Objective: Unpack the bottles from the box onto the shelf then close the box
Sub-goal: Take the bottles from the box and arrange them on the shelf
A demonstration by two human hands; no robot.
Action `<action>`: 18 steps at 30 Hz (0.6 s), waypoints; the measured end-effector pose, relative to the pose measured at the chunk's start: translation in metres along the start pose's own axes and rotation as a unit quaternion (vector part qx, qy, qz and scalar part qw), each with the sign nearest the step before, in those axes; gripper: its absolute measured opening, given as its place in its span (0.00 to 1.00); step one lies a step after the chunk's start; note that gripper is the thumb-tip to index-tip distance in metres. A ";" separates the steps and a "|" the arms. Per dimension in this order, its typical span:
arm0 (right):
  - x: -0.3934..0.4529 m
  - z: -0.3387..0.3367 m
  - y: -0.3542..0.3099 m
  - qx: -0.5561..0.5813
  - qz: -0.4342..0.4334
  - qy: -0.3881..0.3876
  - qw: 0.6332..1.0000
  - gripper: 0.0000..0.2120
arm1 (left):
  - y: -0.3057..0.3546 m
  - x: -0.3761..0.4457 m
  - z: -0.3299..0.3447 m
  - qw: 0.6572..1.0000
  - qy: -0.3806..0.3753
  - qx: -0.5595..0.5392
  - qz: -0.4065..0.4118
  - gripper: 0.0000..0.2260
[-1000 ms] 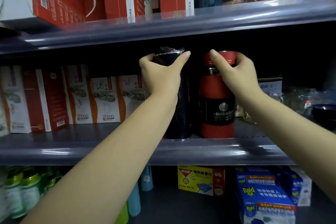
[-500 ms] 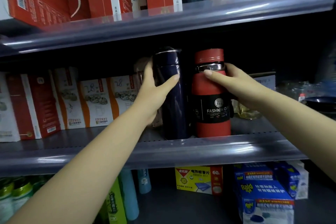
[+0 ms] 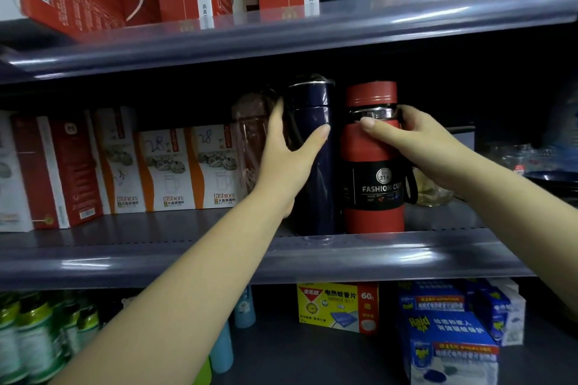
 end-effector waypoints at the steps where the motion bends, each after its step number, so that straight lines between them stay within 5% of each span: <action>1: 0.000 0.001 0.001 -0.003 0.002 0.001 1.000 0.34 | -0.001 -0.001 -0.001 1.000 -0.005 0.006 -0.003 0.35; 8: -0.009 0.012 0.003 -0.002 0.010 -0.005 1.000 0.34 | -0.003 -0.008 0.001 0.997 -0.042 0.042 -0.044 0.37; 12: -0.031 -0.005 -0.007 -0.076 -0.019 0.123 0.989 0.38 | -0.012 -0.029 -0.012 0.989 -0.004 0.100 -0.106 0.39; 15: -0.073 -0.008 -0.034 -0.104 -0.132 0.211 0.963 0.28 | -0.005 -0.060 -0.029 0.991 0.040 0.108 -0.068 0.29; 18: -0.110 0.011 -0.061 -0.115 -0.216 0.215 0.945 0.15 | 0.005 -0.099 -0.046 0.988 0.059 0.136 -0.032 0.19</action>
Point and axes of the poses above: each hand's wrist, its own x-axis towards the middle knuckle, its own z-axis out of the palm, y = z × x, the point moved 8 cm from there along x, towards the middle knuckle, and after that the axes turned 13 degrees about -y, right-handed, at the moved point
